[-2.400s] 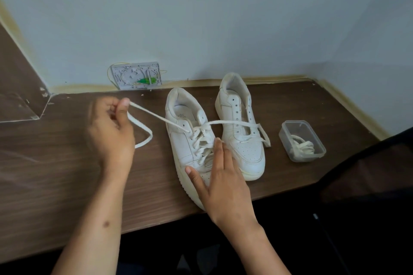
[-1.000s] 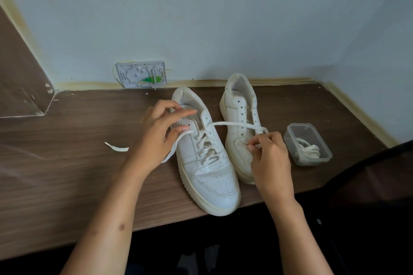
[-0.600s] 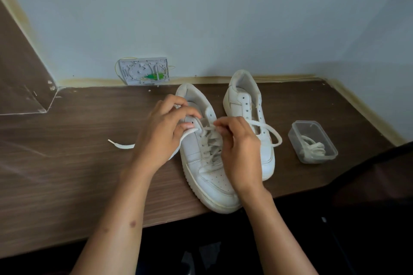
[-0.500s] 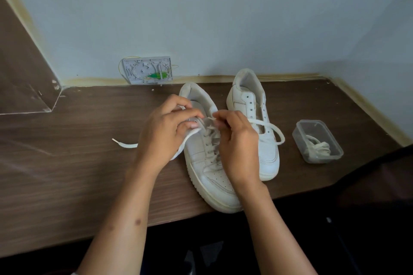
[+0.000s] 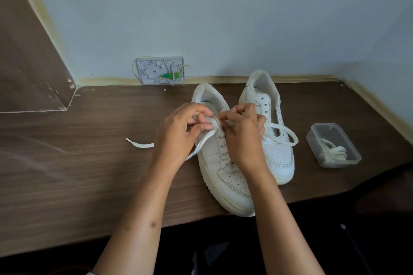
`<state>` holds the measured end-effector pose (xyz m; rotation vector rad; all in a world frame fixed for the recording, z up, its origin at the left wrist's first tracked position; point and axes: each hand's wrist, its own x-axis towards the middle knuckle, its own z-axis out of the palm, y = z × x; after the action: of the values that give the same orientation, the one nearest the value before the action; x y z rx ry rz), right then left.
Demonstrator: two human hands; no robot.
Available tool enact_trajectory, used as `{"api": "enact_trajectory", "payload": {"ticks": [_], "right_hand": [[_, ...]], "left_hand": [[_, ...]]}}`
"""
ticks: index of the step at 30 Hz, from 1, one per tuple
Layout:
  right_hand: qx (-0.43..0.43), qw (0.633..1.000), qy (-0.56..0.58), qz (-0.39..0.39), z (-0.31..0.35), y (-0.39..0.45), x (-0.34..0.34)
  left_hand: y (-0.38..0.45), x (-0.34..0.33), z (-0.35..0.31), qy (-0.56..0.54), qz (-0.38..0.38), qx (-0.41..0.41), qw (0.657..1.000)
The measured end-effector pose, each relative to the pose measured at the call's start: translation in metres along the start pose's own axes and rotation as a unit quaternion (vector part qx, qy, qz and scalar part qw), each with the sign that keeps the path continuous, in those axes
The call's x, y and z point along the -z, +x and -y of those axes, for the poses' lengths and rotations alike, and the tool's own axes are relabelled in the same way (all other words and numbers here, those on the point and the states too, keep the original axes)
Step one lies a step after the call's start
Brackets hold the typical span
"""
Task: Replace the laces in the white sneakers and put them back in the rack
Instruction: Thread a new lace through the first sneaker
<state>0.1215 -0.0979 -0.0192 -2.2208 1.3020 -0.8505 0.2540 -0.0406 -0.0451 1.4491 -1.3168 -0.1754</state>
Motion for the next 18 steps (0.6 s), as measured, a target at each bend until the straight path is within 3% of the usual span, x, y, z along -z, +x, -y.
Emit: {"api": "enact_trajectory", "payload": {"ticks": [9,14,18], "right_hand": [[-0.041,0.993,0.107,0.022,-0.005,0.001,0.004],[0.014,0.998,0.026,-0.049,-0.002,-0.023,-0.003],[0.018,0.992,0.0,-0.126,-0.007,-0.049,0.007]], "left_hand": [[-0.003,-0.002,-0.004,-0.004,-0.022,0.008,1.0],[-0.003,-0.002,-0.005,0.154,0.028,-0.005,0.988],[-0.004,0.001,-0.005,0.18,0.055,-0.039,0.981]]}}
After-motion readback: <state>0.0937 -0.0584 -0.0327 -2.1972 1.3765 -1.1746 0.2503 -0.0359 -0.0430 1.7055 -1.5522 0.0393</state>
